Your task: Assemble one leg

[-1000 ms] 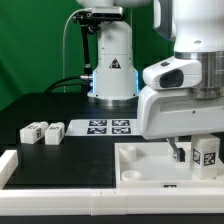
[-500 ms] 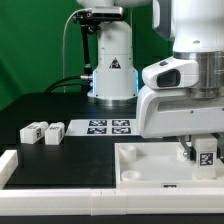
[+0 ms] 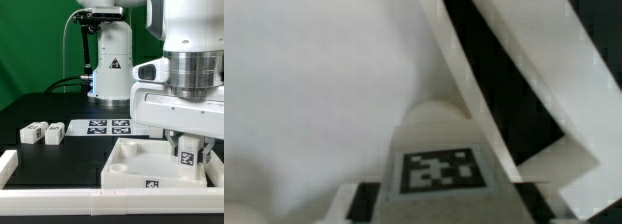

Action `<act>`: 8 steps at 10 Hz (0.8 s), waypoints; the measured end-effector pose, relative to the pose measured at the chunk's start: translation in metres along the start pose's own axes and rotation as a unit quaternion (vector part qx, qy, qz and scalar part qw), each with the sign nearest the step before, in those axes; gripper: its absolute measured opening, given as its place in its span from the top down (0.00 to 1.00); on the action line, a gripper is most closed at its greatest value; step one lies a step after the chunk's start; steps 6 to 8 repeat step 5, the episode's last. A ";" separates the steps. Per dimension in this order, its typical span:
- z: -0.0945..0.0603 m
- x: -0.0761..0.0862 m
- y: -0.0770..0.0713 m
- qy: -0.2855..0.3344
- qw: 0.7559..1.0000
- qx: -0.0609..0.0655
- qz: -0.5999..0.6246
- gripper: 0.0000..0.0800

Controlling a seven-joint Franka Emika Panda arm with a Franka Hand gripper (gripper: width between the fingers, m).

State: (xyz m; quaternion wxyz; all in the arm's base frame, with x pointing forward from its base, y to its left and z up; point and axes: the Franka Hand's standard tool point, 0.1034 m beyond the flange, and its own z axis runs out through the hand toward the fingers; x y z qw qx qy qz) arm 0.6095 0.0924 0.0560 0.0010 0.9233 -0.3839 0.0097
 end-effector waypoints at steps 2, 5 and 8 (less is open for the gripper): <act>0.000 0.005 0.008 0.007 0.999 -0.010 0.043 0.65; 0.000 0.007 0.012 0.008 0.998 -0.017 0.056 0.53; 0.000 0.007 0.012 0.008 0.998 -0.017 0.056 0.53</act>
Offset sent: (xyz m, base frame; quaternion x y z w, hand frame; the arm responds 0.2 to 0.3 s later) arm 0.0000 0.0000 0.0000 0.0000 0.0000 0.0000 1.0000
